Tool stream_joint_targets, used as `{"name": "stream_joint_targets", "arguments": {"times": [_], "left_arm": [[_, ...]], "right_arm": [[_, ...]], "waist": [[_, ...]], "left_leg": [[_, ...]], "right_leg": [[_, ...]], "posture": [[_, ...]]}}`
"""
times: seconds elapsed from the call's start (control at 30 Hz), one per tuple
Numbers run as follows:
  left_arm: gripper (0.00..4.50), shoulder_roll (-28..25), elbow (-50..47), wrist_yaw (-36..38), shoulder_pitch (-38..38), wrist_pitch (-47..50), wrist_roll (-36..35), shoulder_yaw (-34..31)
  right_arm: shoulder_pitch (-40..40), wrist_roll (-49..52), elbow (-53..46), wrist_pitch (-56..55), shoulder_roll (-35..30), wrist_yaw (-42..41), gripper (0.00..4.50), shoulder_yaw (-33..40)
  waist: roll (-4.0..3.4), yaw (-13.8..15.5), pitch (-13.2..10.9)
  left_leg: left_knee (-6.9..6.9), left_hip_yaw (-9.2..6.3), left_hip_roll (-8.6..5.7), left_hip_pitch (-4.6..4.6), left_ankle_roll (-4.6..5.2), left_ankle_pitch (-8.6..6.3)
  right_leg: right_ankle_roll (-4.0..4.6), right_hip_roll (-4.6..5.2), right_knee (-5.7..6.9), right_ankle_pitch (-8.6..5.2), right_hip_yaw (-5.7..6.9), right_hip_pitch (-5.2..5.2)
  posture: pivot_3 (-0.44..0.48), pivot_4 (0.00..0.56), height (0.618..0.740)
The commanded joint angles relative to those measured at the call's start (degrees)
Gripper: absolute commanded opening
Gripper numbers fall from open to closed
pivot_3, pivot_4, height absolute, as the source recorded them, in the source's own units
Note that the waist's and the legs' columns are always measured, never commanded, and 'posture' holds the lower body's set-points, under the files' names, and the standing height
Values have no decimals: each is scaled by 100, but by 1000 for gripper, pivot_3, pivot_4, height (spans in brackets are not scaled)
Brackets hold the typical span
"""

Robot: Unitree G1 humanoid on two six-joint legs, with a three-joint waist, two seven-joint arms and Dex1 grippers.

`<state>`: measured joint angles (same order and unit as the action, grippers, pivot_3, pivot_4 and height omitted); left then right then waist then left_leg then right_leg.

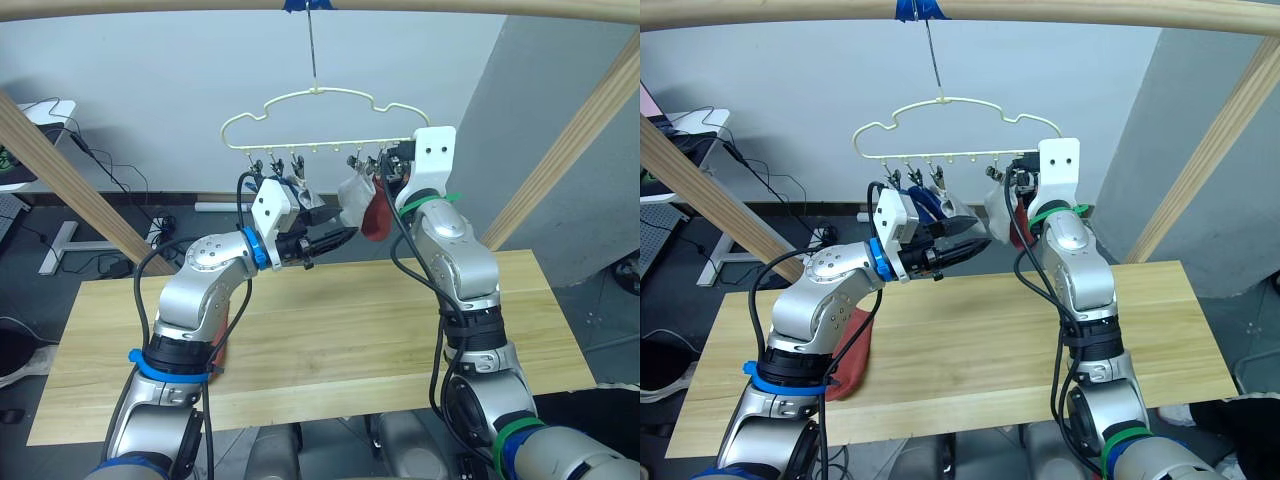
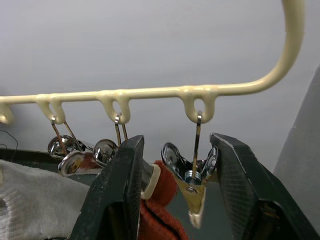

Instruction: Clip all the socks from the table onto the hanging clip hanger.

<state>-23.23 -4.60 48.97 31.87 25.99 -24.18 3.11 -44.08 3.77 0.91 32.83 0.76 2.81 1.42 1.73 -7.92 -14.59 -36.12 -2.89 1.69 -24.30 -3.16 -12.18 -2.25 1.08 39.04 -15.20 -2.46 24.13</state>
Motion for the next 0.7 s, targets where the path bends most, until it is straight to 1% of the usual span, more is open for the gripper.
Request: {"name": "stream_joint_targets", "arguments": {"times": [0.03,0.13,0.17,0.33,0.43,0.53,0.6,0.67,0.7], "left_arm": [[2485,-15,-136,2,86,-32,-16,-1],[2485,-22,-158,-22,38,-30,-11,-16],[2485,-24,-174,-48,9,-26,-7,-29],[2485,-19,-310,-405,-258,-75,105,-135],[2485,63,-419,-993,-553,-182,302,-308],[3043,157,-505,-1689,-1032,-129,452,-662],[3621,138,-547,-1953,-1397,-172,542,-878],[4283,164,-538,-2304,-1740,-43,520,-1235],[4458,135,-492,-2424,-1888,-9,535,-1376]], "right_arm": [[-189,48,-36,-176,30,16,889,79],[-192,48,-12,-217,32,1,128,73],[-192,50,-7,-229,30,-6,31,70],[-193,56,-6,-255,17,-18,31,65],[-190,58,-24,-252,10,-23,31,64],[-200,62,-29,-249,4,-29,0,66],[-201,65,-36,-246,0,-34,0,66],[-202,70,-44,-241,-8,-46,0,65],[-207,74,-41,-239,-12,-54,0,65]], "waist": [[0,0,0],[0,0,0],[0,0,0],[-1,0,0],[-1,-1,1],[-1,0,1],[-1,-6,1],[-1,-6,1],[-1,-5,1]], "left_leg": [[0,0,0,0,0,0],[0,0,0,0,0,0],[0,0,0,0,0,0],[0,-1,0,0,0,0],[0,0,1,0,0,0],[0,-1,2,0,0,0],[0,-1,2,1,0,0],[0,0,3,3,0,0],[0,-1,3,3,0,0]], "right_leg": [[0,0,0,0,0,0],[0,0,0,0,1,0],[0,0,0,0,0,0],[0,0,0,0,0,0],[0,0,0,0,0,0],[1,2,1,1,0,0],[1,2,2,1,0,0],[1,2,2,1,-1,0],[1,2,2,1,1,0]], "posture": [[-173,226,740],[-172,223,740],[-172,223,740],[-173,222,740],[-177,223,740],[-177,226,740],[-177,228,740],[-176,229,740],[-174,230,740]]}}
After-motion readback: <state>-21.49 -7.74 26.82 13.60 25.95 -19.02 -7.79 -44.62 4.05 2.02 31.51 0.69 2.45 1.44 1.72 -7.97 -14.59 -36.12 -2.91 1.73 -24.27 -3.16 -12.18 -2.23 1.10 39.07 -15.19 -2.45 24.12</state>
